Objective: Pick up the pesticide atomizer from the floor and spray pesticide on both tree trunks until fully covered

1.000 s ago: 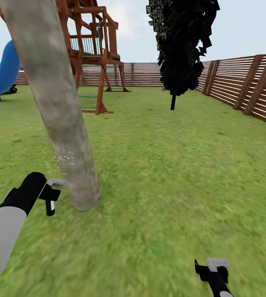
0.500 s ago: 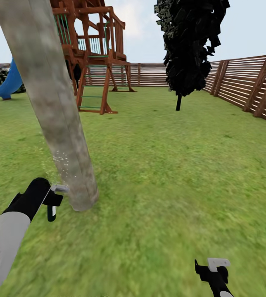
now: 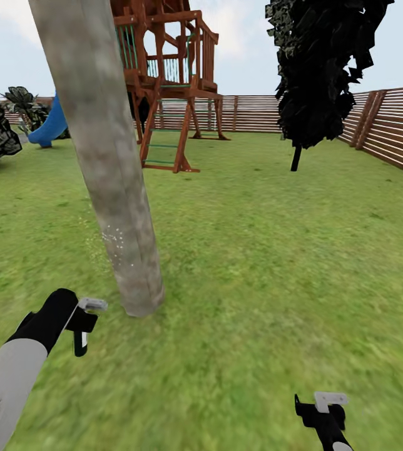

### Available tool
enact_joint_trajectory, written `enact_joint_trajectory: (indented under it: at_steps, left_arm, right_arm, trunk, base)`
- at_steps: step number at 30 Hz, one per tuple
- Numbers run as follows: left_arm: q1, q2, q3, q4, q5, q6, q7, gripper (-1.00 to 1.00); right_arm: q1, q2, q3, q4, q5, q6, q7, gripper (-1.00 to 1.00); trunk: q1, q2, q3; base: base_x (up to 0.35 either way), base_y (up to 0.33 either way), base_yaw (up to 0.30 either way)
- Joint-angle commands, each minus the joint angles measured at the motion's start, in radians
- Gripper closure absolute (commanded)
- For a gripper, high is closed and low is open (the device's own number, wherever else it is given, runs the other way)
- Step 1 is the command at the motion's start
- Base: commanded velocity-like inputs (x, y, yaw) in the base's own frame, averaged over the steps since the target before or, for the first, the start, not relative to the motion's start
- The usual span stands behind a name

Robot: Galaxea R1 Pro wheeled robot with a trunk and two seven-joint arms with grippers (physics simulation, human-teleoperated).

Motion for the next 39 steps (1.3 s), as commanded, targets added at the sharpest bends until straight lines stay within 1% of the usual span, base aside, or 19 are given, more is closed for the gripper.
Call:
enact_joint_trajectory:
  at_steps: [1, 2, 3, 4, 5, 7, 8, 9, 10, 11, 12, 13, 14, 16, 19, 21, 24, 30, 39]
  left_arm:
    - [0.002, -0.008, 0.000, -0.001, -0.001, -0.001, 0.015, 1.00]
    - [0.002, -0.020, 0.000, -0.001, 0.000, -0.004, 0.046, 1.00]
    - [0.002, -0.066, 0.001, 0.001, 0.001, -0.057, 0.114, 1.00]
    - [0.002, -0.090, 0.000, 0.005, 0.001, -0.072, 0.138, 1.00]
    - [0.003, -0.104, 0.000, 0.018, 0.000, -0.079, 0.150, 1.00]
    - [0.004, -0.114, 0.001, 0.037, 0.002, -0.089, 0.166, 1.00]
    - [0.005, -0.114, 0.001, 0.047, 0.007, -0.092, 0.169, 1.00]
    - [0.016, -0.109, 0.003, 0.063, 0.022, -0.096, 0.172, 1.00]
    - [0.040, -0.107, 0.025, 0.068, 0.043, -0.125, 0.173, 1.00]
    - [0.055, -0.106, 0.041, 0.070, 0.049, -0.153, 0.174, 1.00]
    - [0.070, -0.104, 0.053, 0.069, 0.052, -0.179, 0.175, 1.00]
    - [0.076, -0.102, 0.063, 0.070, 0.054, -0.189, 0.175, 1.00]
    - [0.080, -0.100, 0.083, 0.071, 0.054, -0.197, 0.176, 1.00]
    - [0.082, -0.098, 0.094, 0.071, 0.055, -0.201, 0.176, 1.00]
    - [0.082, -0.102, 0.098, 0.062, 0.055, -0.202, 0.180, 1.00]
    - [0.082, -0.110, 0.096, 0.058, 0.055, -0.202, 0.192, 1.00]
    - [0.082, -0.114, 0.096, 0.057, 0.056, -0.201, 0.219, 1.00]
    - [0.082, -0.116, 0.095, 0.057, 0.059, -0.201, 0.222, 1.00]
    - [0.082, -0.116, 0.095, 0.058, 0.059, -0.201, 0.222, 1.00]
  right_arm:
    - [0.000, 0.000, 0.000, 0.000, 0.000, 0.000, 0.000, -1.00]
    - [0.000, 0.000, 0.001, 0.000, 0.001, 0.000, 0.000, -1.00]
    - [0.000, 0.000, 0.001, 0.001, 0.001, 0.000, 0.000, -1.00]
    - [0.000, 0.000, 0.001, 0.001, 0.001, 0.000, 0.000, -1.00]
    - [0.000, 0.000, 0.001, 0.002, 0.001, 0.000, 0.000, -1.00]
    - [0.000, 0.000, 0.001, 0.003, 0.001, 0.000, 0.000, -1.00]
    - [0.000, 0.000, 0.001, 0.003, 0.001, 0.000, 0.000, -1.00]
    - [0.000, 0.000, 0.001, 0.003, 0.001, 0.000, 0.000, -1.00]
    - [0.000, 0.000, 0.001, 0.003, 0.001, 0.000, 0.000, -1.00]
    - [0.000, 0.000, 0.001, 0.003, 0.001, 0.000, 0.000, -1.00]
    - [0.000, 0.000, 0.001, 0.003, 0.001, 0.000, 0.000, -1.00]
    - [0.000, 0.000, 0.001, 0.004, 0.001, 0.000, 0.000, -1.00]
    - [0.000, 0.000, 0.001, 0.004, 0.001, 0.000, 0.000, -1.00]
    - [0.000, 0.000, 0.001, 0.003, 0.001, 0.000, 0.000, -1.00]
    - [0.000, 0.001, 0.002, 0.004, 0.001, 0.000, -0.001, -1.00]
    - [0.000, 0.002, 0.002, 0.005, 0.001, 0.000, -0.002, -1.00]
    - [0.000, 0.002, 0.003, 0.005, 0.001, 0.000, -0.001, -1.00]
    - [0.000, 0.002, 0.003, 0.004, 0.001, 0.000, -0.001, -1.00]
    - [0.000, 0.002, 0.003, 0.003, 0.001, 0.000, -0.001, -1.00]
  trunk:
    - [0.000, 0.000, 0.000]
    - [0.000, 0.000, 0.000]
    - [0.000, 0.000, 0.000]
    - [0.000, 0.000, 0.000]
    - [0.000, 0.000, 0.000]
    - [0.000, 0.000, 0.000]
    - [0.000, 0.000, 0.000]
    - [0.000, 0.000, 0.000]
    - [0.000, 0.000, 0.000]
    - [0.000, 0.000, 0.000]
    - [0.000, 0.000, 0.000]
    - [0.000, 0.000, 0.000]
    - [0.000, 0.000, 0.000]
    - [0.000, 0.000, 0.000]
    - [0.000, 0.000, 0.000]
    - [0.000, 0.000, 0.000]
    - [0.000, 0.000, 0.000]
    - [0.000, 0.000, 0.000]
    - [0.000, 0.000, 0.000]
  base:
    - [0.141, -0.197, 0.008]
    - [0.175, -0.215, 0.003]
    - [0.217, -0.205, 0.001]
    - [0.227, -0.201, 0.000]
    - [0.231, -0.199, 0.000]
    - [0.235, -0.192, 0.000]
    - [0.239, -0.180, 0.000]
    - [0.241, -0.174, 0.000]
    - [0.242, -0.173, 0.000]
    - [0.242, -0.172, 0.000]
    - [0.242, -0.172, 0.000]
    - [0.242, -0.172, 0.000]
    - [0.242, -0.172, 0.000]
    - [0.238, -0.183, 0.000]
    - [0.162, -0.233, 0.114]
    - [0.035, -0.270, 0.260]
    - [0.005, -0.275, 0.273]
    - [0.009, -0.276, 0.275]
    - [0.110, -0.276, 0.275]
